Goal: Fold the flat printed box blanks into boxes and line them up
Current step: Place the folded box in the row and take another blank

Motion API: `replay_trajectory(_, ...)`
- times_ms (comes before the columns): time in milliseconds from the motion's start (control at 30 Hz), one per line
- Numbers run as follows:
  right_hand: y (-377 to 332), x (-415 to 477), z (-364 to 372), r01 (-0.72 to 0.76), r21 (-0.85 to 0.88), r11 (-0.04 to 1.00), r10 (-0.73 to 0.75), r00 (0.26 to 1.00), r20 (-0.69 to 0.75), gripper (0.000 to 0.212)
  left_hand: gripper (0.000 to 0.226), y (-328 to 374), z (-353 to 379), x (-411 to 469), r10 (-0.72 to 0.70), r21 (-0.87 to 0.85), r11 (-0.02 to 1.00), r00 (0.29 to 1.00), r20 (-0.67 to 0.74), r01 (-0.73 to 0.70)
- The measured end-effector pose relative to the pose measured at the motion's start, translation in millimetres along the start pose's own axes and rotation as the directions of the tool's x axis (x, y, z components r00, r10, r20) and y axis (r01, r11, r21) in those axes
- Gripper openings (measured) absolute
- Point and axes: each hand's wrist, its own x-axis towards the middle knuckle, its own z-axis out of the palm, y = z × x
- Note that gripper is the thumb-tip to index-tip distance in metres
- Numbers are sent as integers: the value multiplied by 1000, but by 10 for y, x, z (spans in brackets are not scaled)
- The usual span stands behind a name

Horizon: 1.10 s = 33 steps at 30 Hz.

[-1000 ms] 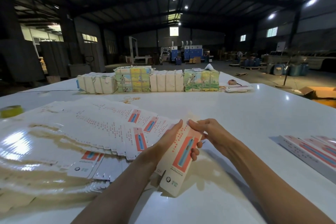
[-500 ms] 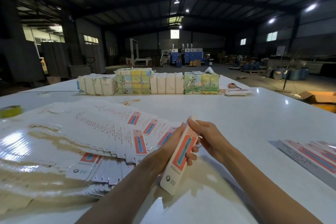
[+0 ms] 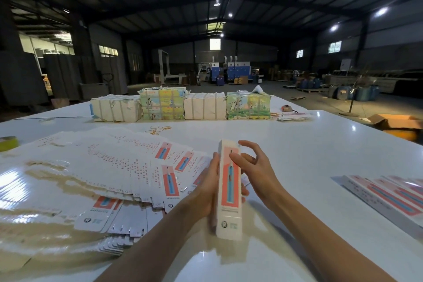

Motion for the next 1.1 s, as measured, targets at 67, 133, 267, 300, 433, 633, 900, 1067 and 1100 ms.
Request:
replay_trajectory(67,-23,4,-49,25,5,1000,-24,999,-23,42,47,-7,15,-54,157,214,968,983,-94,-134)
replay_trajectory(133,-47,16,-97,44,23,999,-42,998,-56,37,57,16,25,-50,284,363,904,952,-115,-226)
replay_trajectory(267,-61,27,-131,44,33,998,-42,997,-62,39,103,56,42,-6,323,553,782,946,36,-288)
replay_trajectory(300,-58,18,-127,44,24,999,-43,998,-45,40,109,48,46,-10,324,592,747,943,76,-304)
replay_trajectory(433,-43,2,-99,62,-13,998,-62,998,-23,43,106,-6,51,0,332,660,698,942,47,-279)
replay_trajectory(633,-58,-33,9,84,-39,996,-83,996,17,62,94,25,66,-33,393,609,752,913,-107,-252)
replay_trajectory(900,-50,-32,-26,113,-86,990,-112,994,20,32,94,47,86,-81,407,695,671,912,-51,-260)
replay_trajectory(1067,-30,-33,-32,97,-123,988,-95,995,24,22,91,41,103,-97,409,697,666,912,-44,-265)
replay_trajectory(1100,-27,-33,-30,92,-127,988,-88,996,33,21,88,44,108,-92,412,692,673,909,-57,-261)
